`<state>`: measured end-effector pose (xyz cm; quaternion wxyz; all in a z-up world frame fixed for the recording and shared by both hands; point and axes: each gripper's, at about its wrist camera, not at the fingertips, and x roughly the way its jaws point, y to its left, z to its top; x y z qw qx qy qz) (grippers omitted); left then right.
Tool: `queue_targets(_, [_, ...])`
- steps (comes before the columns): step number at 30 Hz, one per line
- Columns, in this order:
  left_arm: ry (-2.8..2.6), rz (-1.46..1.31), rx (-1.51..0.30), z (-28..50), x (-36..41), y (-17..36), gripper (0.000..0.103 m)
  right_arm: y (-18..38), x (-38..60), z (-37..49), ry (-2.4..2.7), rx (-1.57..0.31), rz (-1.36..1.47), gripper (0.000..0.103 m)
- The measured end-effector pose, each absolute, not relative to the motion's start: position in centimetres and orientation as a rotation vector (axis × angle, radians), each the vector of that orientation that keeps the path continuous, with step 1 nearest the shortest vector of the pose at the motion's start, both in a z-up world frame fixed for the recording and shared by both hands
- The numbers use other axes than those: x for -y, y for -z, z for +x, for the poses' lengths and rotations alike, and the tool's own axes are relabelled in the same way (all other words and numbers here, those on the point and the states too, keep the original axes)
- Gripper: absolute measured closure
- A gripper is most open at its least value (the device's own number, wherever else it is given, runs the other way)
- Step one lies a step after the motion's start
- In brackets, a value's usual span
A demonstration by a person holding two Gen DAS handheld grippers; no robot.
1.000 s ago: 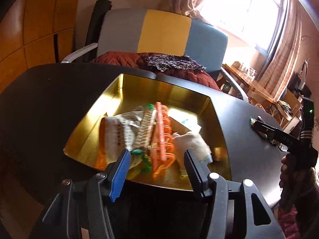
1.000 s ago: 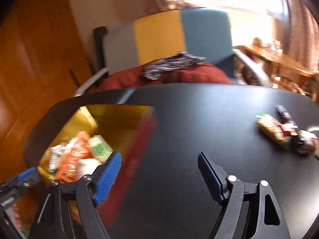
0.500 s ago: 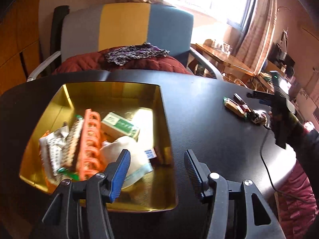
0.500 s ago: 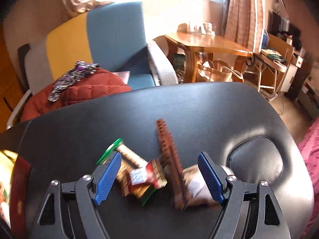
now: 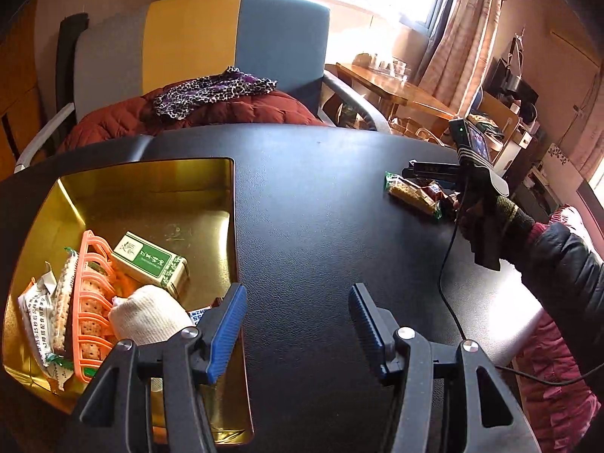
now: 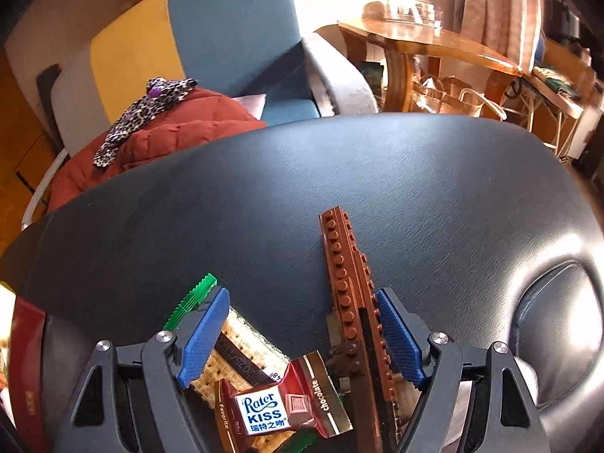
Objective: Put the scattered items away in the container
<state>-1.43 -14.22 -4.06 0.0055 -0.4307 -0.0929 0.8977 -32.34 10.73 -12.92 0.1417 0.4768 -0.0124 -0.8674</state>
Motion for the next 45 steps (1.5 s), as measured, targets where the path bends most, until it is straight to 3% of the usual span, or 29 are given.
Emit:
queue_targets(7, [-2.804, -1.325, 0.312, 0.1, 13.9, 3.8, 0.046, 13.1, -9.7, -28.1, 2.389, 0.026, 1.397, 0.024])
queue_targets(12, [-2.785, -1.304, 0.318, 1.1, 13.5, 3.7, 0.046, 11.4, -8.8, -23.5, 2.417, -0.190, 1.356, 0.026])
queue_targets(17, [-2.778, -1.300, 0.303, 1.8, 13.0, 3.7, 0.046, 6.7, -10.2, -20.0, 2.481, -0.031, 1.124, 0.024])
queue_targets(19, [-2.783, -1.296, 0.302, 2.0, 13.0, 3.7, 0.046, 6.4, -8.6, -19.4, 2.376, -0.083, 1.117, 0.026])
queue_targets(22, [-2.794, -1.295, 0.306, 2.6, 13.1, 3.5, 0.046, 7.8, -6.2, -20.1, 2.308, -0.204, 1.183, 0.026])
queue_targets(26, [-2.811, -1.301, 0.298, 3.2, 13.3, 3.5, 0.045, 10.7, -5.1, -22.5, 2.267, -0.229, 1.336, 0.026])
queue_targets(31, [-2.815, -1.298, 0.312, 3.2, 13.6, 3.5, 0.045, 12.2, -5.0, -21.7, 2.166, -0.175, 1.419, 0.024])
queue_targets(39, [-2.769, -1.304, 0.270, 1.2, 11.8, 3.7, 0.045, 13.2, -5.9, -12.6, 1.902, -0.061, 1.347, 0.026])
queue_targets(45, [-2.701, -1.308, 0.180, -2.0, 8.8, 3.9, 0.045, 13.7, -11.9, -7.9, 2.081, 0.188, 1.320, 0.026])
